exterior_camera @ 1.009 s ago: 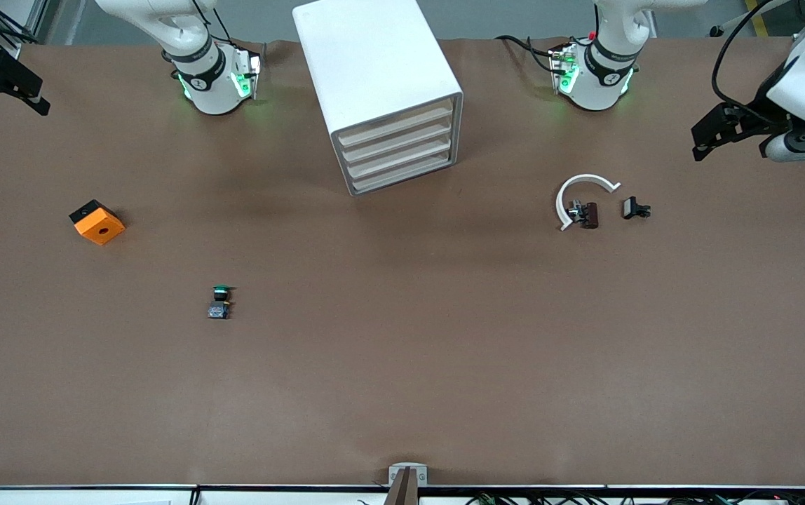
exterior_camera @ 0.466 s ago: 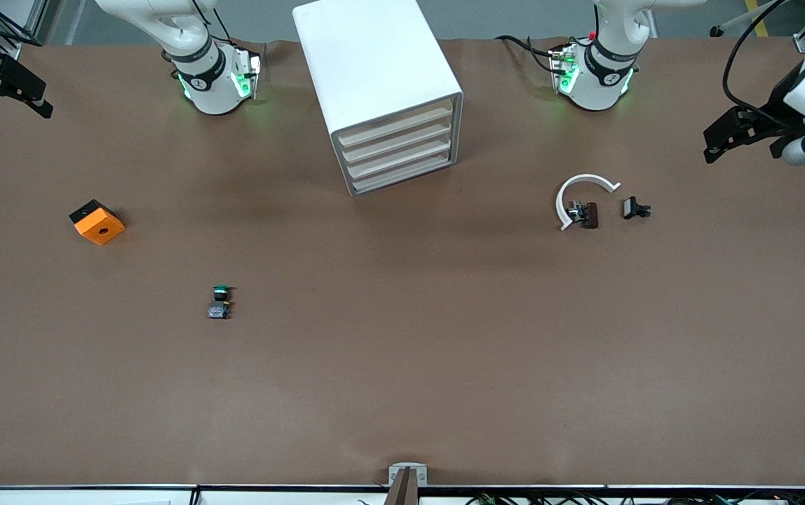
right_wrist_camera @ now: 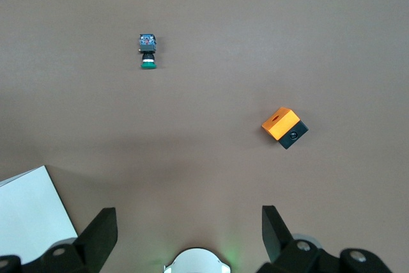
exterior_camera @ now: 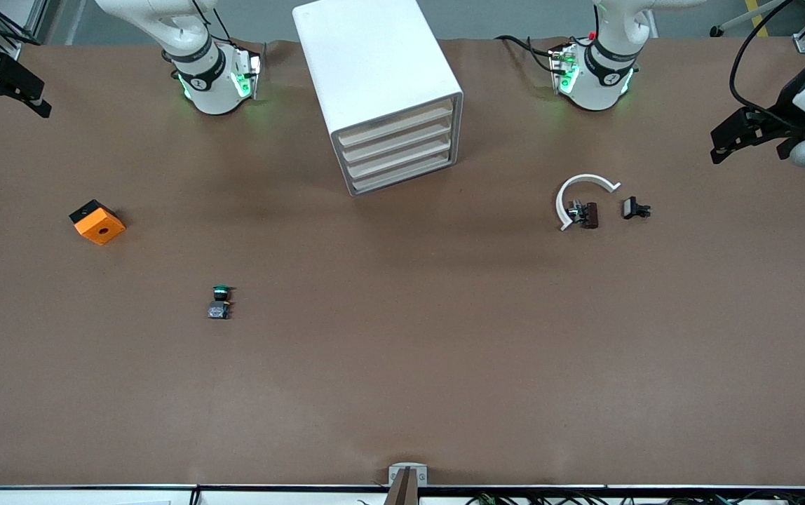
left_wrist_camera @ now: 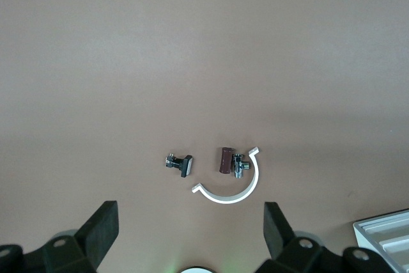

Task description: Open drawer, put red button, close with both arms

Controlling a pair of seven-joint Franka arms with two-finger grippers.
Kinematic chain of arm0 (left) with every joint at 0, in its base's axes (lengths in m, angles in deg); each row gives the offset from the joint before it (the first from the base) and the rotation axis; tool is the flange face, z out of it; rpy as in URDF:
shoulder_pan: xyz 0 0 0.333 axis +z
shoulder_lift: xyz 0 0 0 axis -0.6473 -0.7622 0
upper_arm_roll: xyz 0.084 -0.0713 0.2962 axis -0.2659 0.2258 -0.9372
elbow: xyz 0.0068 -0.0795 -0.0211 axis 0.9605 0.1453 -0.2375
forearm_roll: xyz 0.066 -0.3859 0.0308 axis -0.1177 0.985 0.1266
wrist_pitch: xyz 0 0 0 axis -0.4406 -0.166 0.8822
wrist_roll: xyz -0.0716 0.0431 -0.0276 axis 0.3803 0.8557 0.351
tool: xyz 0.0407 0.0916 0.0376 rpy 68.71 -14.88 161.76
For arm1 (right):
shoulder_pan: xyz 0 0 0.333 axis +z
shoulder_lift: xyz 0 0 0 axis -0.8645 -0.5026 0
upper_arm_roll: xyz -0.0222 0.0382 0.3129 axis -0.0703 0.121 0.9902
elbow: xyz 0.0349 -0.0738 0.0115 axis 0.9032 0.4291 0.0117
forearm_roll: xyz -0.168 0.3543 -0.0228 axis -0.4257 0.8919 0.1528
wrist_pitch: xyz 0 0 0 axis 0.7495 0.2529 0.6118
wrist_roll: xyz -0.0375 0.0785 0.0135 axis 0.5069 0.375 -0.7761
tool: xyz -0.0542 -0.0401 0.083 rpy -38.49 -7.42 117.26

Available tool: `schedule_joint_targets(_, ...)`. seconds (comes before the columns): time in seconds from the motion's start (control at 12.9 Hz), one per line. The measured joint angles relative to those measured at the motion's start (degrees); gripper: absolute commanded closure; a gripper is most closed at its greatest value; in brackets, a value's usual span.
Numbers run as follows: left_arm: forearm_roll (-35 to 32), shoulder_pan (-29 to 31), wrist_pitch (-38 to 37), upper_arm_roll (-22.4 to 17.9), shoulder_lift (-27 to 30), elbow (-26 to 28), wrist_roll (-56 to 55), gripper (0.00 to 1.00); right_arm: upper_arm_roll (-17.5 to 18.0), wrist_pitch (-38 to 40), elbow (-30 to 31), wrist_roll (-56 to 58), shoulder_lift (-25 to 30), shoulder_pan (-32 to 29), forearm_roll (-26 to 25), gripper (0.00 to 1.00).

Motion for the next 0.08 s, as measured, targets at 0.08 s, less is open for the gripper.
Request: schedule_joint_targets(0.08,0.0,0.0,0.0,0.0,-0.2,-0.2,0.0,0.0,0.0,0.0,0.0,0.0,0.0,0.0,0.0,0.0)
